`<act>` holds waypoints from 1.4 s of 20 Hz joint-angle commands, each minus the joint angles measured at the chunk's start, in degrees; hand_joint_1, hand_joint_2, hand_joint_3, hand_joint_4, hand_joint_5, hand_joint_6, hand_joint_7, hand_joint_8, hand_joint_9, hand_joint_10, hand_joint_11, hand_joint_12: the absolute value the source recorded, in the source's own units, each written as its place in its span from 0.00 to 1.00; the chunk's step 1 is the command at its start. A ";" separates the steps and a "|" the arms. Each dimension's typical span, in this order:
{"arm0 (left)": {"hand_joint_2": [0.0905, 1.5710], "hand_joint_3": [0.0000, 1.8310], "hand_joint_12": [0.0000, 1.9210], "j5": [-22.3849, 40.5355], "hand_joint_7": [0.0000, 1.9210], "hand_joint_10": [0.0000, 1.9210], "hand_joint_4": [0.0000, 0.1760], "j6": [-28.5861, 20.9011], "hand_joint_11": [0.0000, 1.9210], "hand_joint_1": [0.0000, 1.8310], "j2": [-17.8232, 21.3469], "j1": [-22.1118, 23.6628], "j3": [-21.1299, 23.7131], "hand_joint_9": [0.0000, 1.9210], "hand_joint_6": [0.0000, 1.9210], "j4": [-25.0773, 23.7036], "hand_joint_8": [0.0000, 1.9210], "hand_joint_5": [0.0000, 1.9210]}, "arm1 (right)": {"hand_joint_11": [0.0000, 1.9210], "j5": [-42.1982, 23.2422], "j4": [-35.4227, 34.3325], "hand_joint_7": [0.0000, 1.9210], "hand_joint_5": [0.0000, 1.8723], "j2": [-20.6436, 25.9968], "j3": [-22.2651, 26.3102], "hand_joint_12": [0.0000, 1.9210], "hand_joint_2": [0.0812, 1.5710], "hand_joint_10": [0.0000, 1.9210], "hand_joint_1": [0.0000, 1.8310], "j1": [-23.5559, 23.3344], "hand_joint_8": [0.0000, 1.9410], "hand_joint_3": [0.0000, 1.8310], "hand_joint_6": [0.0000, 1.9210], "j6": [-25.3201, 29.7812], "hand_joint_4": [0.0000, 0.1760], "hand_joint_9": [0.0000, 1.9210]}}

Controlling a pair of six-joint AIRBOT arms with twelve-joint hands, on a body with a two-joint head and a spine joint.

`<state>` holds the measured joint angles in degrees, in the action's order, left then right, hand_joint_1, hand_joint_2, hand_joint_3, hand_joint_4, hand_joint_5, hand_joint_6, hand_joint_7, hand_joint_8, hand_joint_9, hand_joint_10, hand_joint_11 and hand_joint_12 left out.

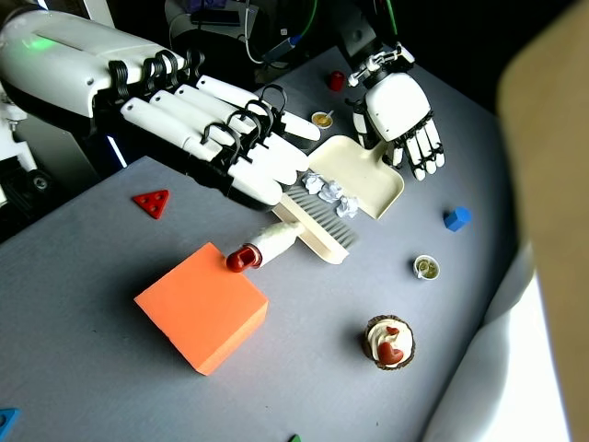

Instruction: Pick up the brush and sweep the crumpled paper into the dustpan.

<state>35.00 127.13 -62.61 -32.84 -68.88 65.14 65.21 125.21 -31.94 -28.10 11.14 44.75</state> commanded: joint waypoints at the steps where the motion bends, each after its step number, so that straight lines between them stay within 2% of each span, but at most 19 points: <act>1: 0.67 0.00 0.06 4.06 0.18 0.00 0.05 0.79 0.09 0.60 0.12 0.97 -0.65 0.12 0.44 -2.76 0.00 0.56 | 0.14 7.27 4.15 0.10 0.08 -0.05 0.27 0.04 0.65 0.01 0.55 -0.74 0.01 0.00 0.01 -1.21 0.00 0.11; 2: 0.66 0.00 0.06 3.79 0.18 0.00 0.01 1.25 0.09 0.60 -0.01 1.52 -0.97 0.12 0.43 -2.90 0.00 0.56 | 0.15 7.99 3.24 0.11 0.09 -0.96 0.27 0.04 0.63 0.00 0.57 -0.55 0.00 0.00 0.00 -2.28 0.00 0.12; 3: 0.67 0.00 0.06 3.24 0.18 0.00 0.16 1.26 0.09 0.60 -0.12 2.04 -1.31 0.12 0.44 -3.46 0.00 0.55 | 0.16 9.22 2.09 0.12 0.10 -1.99 0.30 0.04 0.58 0.00 0.59 -0.34 0.00 0.00 0.00 -3.17 0.00 0.13; 4: 0.67 0.00 0.06 2.78 0.17 0.00 0.00 1.64 0.08 0.60 -0.16 2.55 -1.52 0.12 0.46 -3.75 0.00 0.54 | 0.17 10.63 1.55 0.13 0.11 -2.91 0.32 0.04 0.55 0.01 0.62 -0.08 0.01 0.00 0.01 -3.57 0.00 0.15; 9: 0.67 0.00 0.08 -0.40 0.19 0.01 0.00 3.87 0.11 0.61 0.16 5.00 -1.84 0.14 0.44 -3.96 0.01 0.55 | 0.16 17.37 -1.73 0.11 0.10 -7.11 0.97 0.03 0.57 0.00 0.63 0.12 0.00 0.00 0.00 -3.79 0.00 0.13; 12: 0.67 0.00 0.07 -1.96 0.17 0.00 0.00 4.00 0.09 0.60 0.70 5.22 -1.40 0.12 0.45 -4.12 0.00 0.55 | 0.16 18.99 -3.49 0.12 0.11 -8.63 0.78 0.03 0.58 0.00 0.64 0.31 0.00 0.00 0.01 -3.79 0.00 0.14; 13: 0.67 0.00 0.07 -2.43 0.19 0.00 0.14 4.15 0.10 0.60 1.04 5.19 -1.16 0.14 0.44 -4.03 0.00 0.56 | 0.15 19.94 -4.04 0.13 0.11 -9.65 0.37 0.02 0.58 0.00 0.64 0.79 0.00 0.00 0.00 -3.79 0.00 0.14; 14: 0.67 0.00 0.07 -2.76 0.18 0.00 0.09 4.33 0.09 0.60 1.41 5.10 -0.94 0.13 0.44 -3.76 0.00 0.55 | 0.15 20.23 -3.91 0.12 0.11 -10.60 -0.09 0.02 0.58 0.00 0.64 1.08 0.00 0.00 0.00 -3.79 0.00 0.14; 16: 0.67 0.00 0.08 -2.82 0.17 0.00 0.06 4.33 0.10 0.60 2.30 4.91 -0.45 0.12 0.46 -3.67 0.00 0.54 | 0.15 20.37 -3.69 0.13 0.11 -12.13 -1.41 0.02 0.58 0.00 0.64 1.39 0.00 0.00 0.00 -3.04 0.00 0.14; 17: 0.67 0.00 0.08 -2.88 0.17 0.00 0.34 4.33 0.10 0.59 2.68 4.90 -0.27 0.12 0.46 -3.76 0.00 0.54 | 0.15 20.89 -3.69 0.13 0.12 -13.22 -2.41 0.02 0.58 0.00 0.66 1.41 0.00 0.00 0.00 -2.58 0.00 0.13; 20: 0.67 0.00 0.11 -2.47 0.19 0.00 0.13 4.34 0.13 0.60 3.56 4.94 0.13 0.15 0.44 -4.20 0.00 0.56 | 0.15 21.76 -3.49 0.13 0.12 -17.53 -6.44 0.02 0.58 0.00 0.65 1.69 0.00 0.00 0.00 -2.34 0.00 0.13; 21: 0.67 0.00 0.10 -2.25 0.19 0.00 0.31 4.34 0.11 0.59 3.71 5.06 0.21 0.14 0.44 -4.61 0.00 0.55 | 0.15 21.99 -3.14 0.13 0.12 -19.14 -7.93 0.02 0.57 0.00 0.65 2.09 0.00 0.00 0.00 -2.34 0.00 0.14; 22: 0.67 0.00 0.10 -2.28 0.19 0.00 0.43 4.34 0.10 0.59 3.80 5.20 0.25 0.14 0.44 -4.80 0.00 0.55 | 0.14 22.18 -2.73 0.12 0.12 -20.26 -9.22 0.02 0.58 0.00 0.64 2.40 0.00 0.00 0.00 -2.34 0.00 0.13; 23: 0.67 0.00 0.10 -2.29 0.19 0.00 0.28 4.34 0.10 0.60 3.88 5.25 0.33 0.14 0.43 -4.80 0.00 0.56 | 0.15 22.20 -2.60 0.13 0.12 -21.43 -10.42 0.02 0.58 0.00 0.63 2.64 0.00 0.00 0.00 -2.34 0.00 0.14; 24: 0.67 0.00 0.10 -2.22 0.19 0.00 0.34 4.34 0.10 0.59 3.92 5.26 0.45 0.14 0.43 -4.78 0.00 0.56 | 0.14 22.21 -2.62 0.13 0.12 -22.16 -11.31 0.02 0.58 0.00 0.63 2.73 0.00 0.00 0.00 -2.35 0.00 0.14; 26: 0.67 0.00 0.11 -1.65 0.18 0.00 0.35 4.34 0.08 0.59 3.90 5.28 0.85 0.14 0.44 -4.61 0.00 0.55 | 0.14 22.21 -2.70 0.13 0.13 -23.13 -11.96 0.01 0.58 0.00 0.63 2.87 0.00 0.00 0.00 -2.35 0.00 0.13; 27: 0.67 0.00 0.11 -1.43 0.17 0.00 0.44 4.34 0.07 0.59 3.90 5.20 1.12 0.13 0.45 -4.51 0.00 0.55 | 0.14 22.21 -2.69 0.13 0.13 -23.75 -12.13 0.02 0.57 0.00 0.65 3.25 0.00 0.00 0.00 -2.13 0.00 0.13; 28: 0.67 0.00 0.12 -1.35 0.18 0.00 0.39 4.34 0.07 0.59 3.90 5.06 1.31 0.14 0.44 -4.39 0.00 0.56 | 0.15 22.21 -2.69 0.13 0.12 -24.18 -12.35 0.02 0.57 0.00 0.65 3.62 0.00 0.00 0.00 -2.10 0.00 0.13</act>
<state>28.95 130.93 -59.46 -28.10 -67.42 62.76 84.23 117.67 -56.69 -40.77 15.49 42.76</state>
